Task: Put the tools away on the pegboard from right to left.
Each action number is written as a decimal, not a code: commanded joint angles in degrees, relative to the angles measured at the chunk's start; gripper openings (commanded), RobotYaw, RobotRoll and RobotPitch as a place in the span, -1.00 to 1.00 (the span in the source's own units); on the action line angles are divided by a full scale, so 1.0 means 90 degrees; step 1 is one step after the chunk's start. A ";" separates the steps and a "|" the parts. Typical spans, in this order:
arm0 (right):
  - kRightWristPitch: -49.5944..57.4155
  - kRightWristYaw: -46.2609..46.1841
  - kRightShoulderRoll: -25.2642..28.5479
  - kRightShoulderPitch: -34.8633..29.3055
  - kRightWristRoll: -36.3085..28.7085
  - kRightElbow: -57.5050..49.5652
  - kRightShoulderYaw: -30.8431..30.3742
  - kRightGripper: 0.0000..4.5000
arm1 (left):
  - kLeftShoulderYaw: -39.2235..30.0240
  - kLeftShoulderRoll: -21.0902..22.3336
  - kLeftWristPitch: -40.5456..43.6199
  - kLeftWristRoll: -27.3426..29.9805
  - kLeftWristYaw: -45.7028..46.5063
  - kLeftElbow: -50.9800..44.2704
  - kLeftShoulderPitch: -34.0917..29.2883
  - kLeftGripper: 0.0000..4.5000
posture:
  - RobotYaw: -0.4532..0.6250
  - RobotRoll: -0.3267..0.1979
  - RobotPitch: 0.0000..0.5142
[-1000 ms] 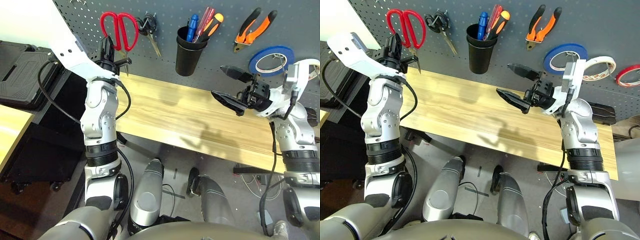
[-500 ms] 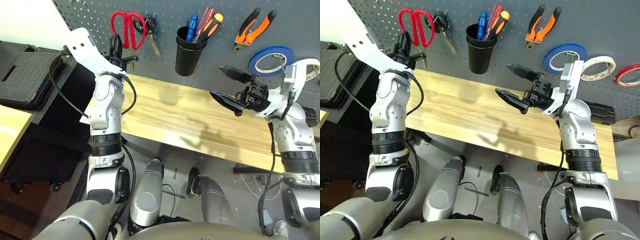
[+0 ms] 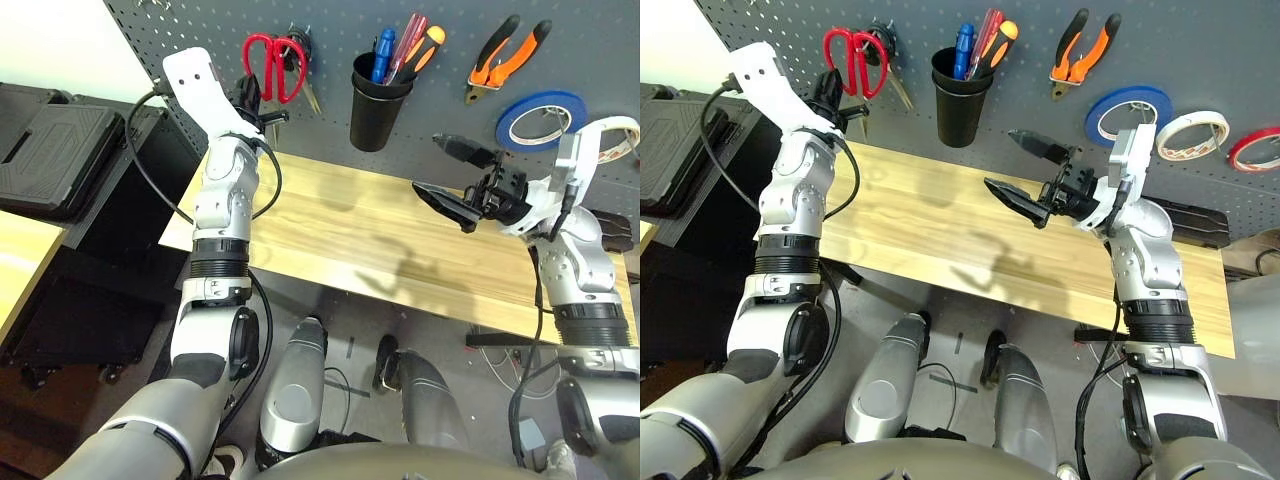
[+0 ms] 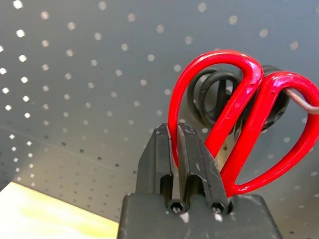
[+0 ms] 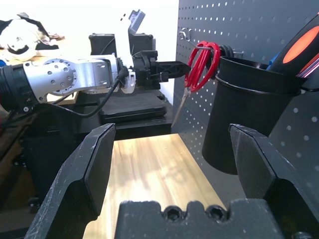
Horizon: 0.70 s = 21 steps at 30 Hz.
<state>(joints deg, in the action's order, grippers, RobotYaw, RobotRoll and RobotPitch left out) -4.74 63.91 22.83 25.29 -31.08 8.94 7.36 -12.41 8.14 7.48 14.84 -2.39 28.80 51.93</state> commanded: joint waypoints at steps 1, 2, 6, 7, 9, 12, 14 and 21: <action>-0.0306 -0.0237 -0.0090 -0.0113 0.0314 0.0048 -0.0060 1.00 | 0.0208 0.0087 0.0037 -0.0187 -0.0337 0.0377 -0.0151 -0.59 | 0.36 0.25 -0.21; -0.0362 -0.0371 -0.0117 -0.0119 0.0436 0.0099 -0.0066 1.00 | 0.0265 0.0130 -0.0019 -0.0257 -0.0400 0.0338 -0.0270 -0.42 | 0.36 0.25 -0.21; -0.0522 -0.0914 -0.0295 -0.0276 0.0676 0.0186 0.0020 1.00 | 0.0405 0.0289 -0.0046 -0.0339 -0.0698 -0.0171 -0.0970 0.26 | 0.36 0.25 -0.22; -0.0515 -0.1063 -0.0342 -0.0348 0.0712 0.0176 0.0039 1.00 | 0.0471 0.0343 -0.0037 -0.0341 -0.0851 -0.0392 -0.1218 0.42 | 0.36 0.25 -0.23; -0.0478 -0.1315 -0.0388 -0.0472 0.0812 0.0161 0.0035 1.00 | 0.0594 0.0434 -0.0085 -0.0372 -0.1097 -0.0787 -0.1651 0.79 | 0.37 0.25 -0.23; -0.0525 -0.1726 -0.0484 -0.0648 0.0966 0.0186 0.0058 1.00 | 0.0673 0.0545 -0.0066 -0.0339 -0.1339 -0.1334 -0.2258 0.98 | 0.37 0.25 -0.23; -0.0600 -0.2091 -0.0563 -0.0747 0.1116 0.0264 0.0112 1.00 | 0.0680 0.0647 -0.0138 -0.0376 -0.1472 -0.1622 -0.2692 0.98 | 0.37 0.25 -0.24; -0.0950 -0.3604 -0.0776 -0.0924 0.1748 0.0826 0.0355 1.00 | 0.0582 0.0921 -0.0708 -0.0412 -0.1819 -0.1948 -0.3686 0.98 | 0.36 0.25 -0.25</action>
<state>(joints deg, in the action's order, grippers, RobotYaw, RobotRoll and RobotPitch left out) -12.17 34.65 16.14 18.39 -16.77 14.47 8.92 -6.96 15.74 2.37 11.75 -17.75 12.00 20.35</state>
